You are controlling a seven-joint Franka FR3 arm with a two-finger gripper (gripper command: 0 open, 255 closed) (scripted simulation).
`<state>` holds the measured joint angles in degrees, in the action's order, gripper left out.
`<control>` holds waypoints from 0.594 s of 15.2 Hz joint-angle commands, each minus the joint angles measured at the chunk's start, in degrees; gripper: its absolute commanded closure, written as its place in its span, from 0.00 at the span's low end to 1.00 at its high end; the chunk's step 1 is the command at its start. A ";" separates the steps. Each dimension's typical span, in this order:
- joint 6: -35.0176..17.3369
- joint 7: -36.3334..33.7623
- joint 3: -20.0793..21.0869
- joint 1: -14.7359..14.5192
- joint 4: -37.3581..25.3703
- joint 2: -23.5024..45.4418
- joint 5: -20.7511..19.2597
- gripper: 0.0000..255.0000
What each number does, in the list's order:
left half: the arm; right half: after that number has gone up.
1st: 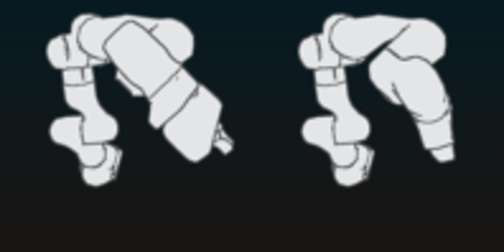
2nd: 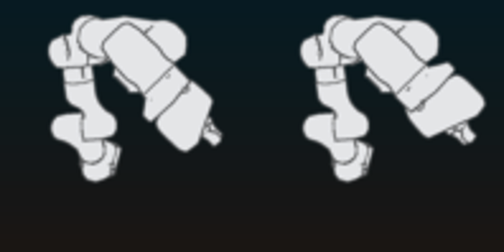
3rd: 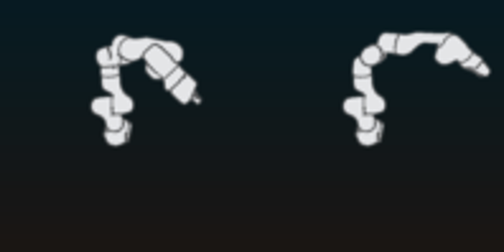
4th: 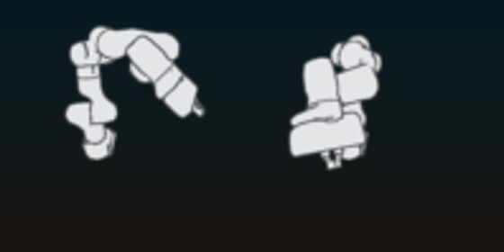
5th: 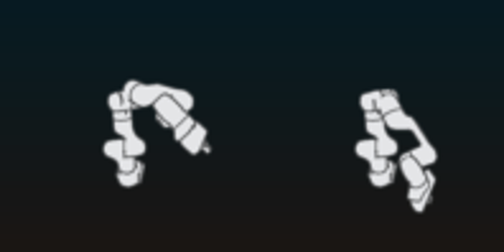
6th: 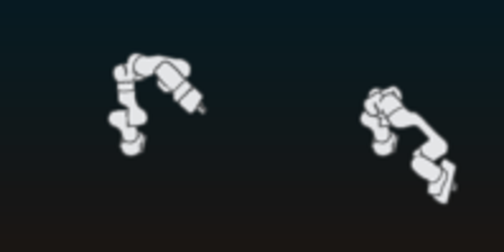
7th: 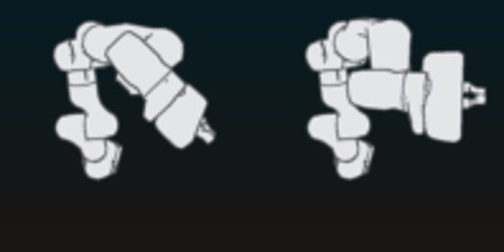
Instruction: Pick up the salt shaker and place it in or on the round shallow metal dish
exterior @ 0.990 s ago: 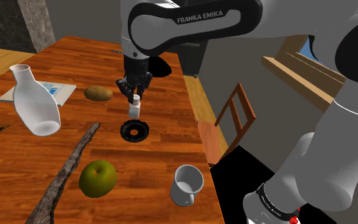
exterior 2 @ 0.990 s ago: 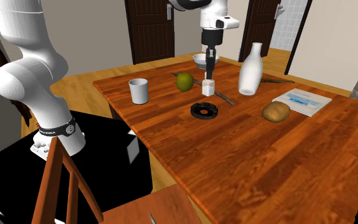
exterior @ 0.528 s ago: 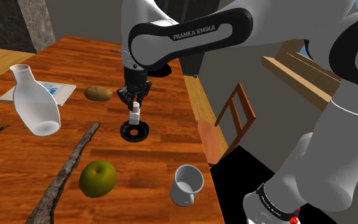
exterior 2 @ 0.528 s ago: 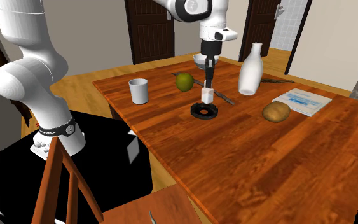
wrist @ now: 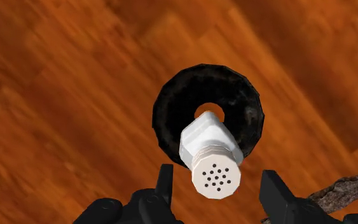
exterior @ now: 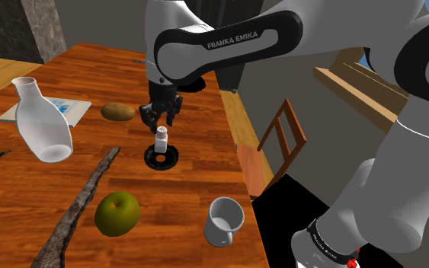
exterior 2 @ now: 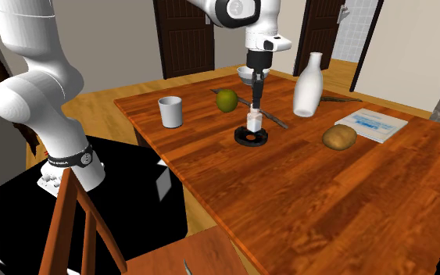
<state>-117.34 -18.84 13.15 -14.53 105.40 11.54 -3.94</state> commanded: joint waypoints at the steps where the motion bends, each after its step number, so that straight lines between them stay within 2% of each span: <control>1: 0.00 0.00 0.00 0.00 0.00 0.00 0.00 0.00; 5: 0.00 0.00 0.00 0.00 0.00 0.00 0.00 0.00; 9: 6.74 0.42 0.17 0.03 -4.89 -1.91 0.63 0.00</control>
<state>-112.03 -18.55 13.30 -14.53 101.46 10.02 -3.46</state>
